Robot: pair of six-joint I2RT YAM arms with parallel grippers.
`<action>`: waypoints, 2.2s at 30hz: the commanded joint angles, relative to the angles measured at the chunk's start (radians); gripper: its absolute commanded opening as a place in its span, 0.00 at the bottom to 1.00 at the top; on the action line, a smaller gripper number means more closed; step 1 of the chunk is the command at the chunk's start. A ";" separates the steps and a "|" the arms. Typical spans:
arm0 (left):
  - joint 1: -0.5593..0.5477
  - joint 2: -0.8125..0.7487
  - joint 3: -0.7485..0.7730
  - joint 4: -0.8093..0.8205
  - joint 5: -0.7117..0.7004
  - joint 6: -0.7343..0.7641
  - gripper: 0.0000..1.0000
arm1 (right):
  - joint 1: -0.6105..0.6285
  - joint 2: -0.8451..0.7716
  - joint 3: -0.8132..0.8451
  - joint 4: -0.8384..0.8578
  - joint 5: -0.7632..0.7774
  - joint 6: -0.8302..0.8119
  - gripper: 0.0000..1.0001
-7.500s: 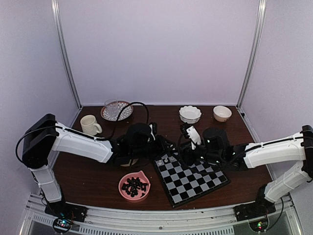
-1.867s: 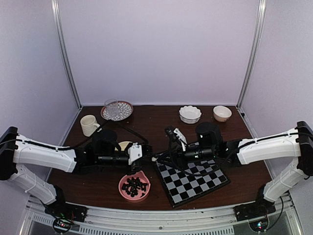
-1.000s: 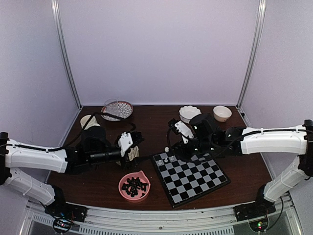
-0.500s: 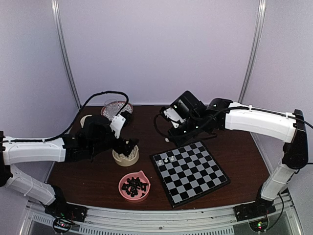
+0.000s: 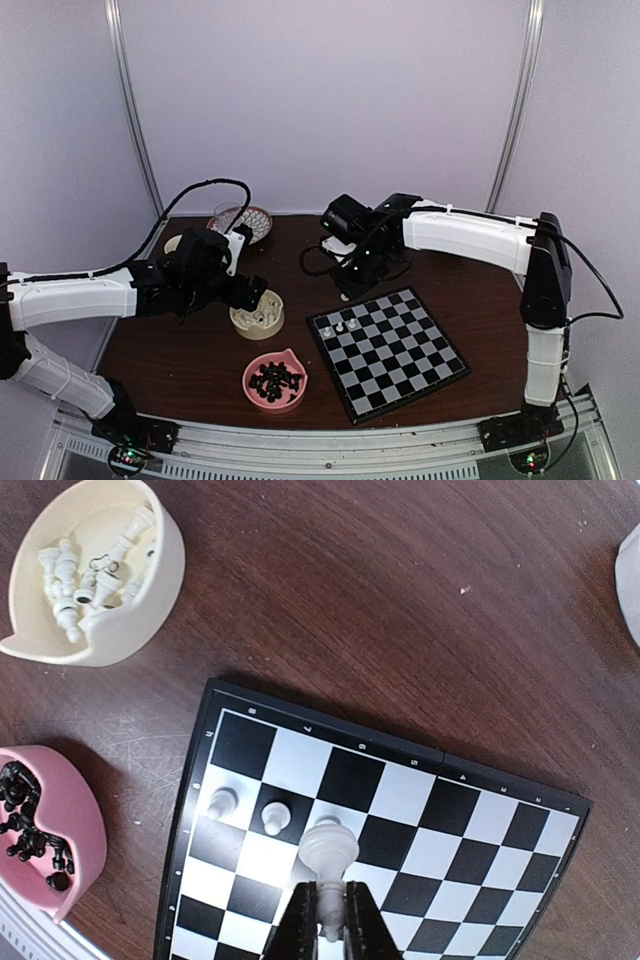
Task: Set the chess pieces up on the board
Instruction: Place the bishop on f1.
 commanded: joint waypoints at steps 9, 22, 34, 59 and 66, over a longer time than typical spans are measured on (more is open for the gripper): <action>0.010 0.022 0.034 -0.023 -0.019 -0.019 0.98 | -0.070 0.144 0.113 -0.080 -0.091 -0.047 0.02; 0.012 0.036 0.038 -0.025 -0.021 -0.027 0.98 | -0.072 0.178 0.107 -0.063 -0.085 -0.058 0.02; 0.012 0.034 0.038 -0.028 -0.018 -0.038 0.97 | -0.071 0.184 0.098 -0.058 -0.085 -0.062 0.03; 0.014 0.051 0.048 -0.041 -0.007 -0.042 0.98 | -0.072 0.246 0.128 -0.067 -0.089 -0.070 0.14; 0.015 0.051 0.050 -0.043 -0.006 -0.044 0.98 | -0.073 0.230 0.130 -0.054 -0.074 -0.068 0.29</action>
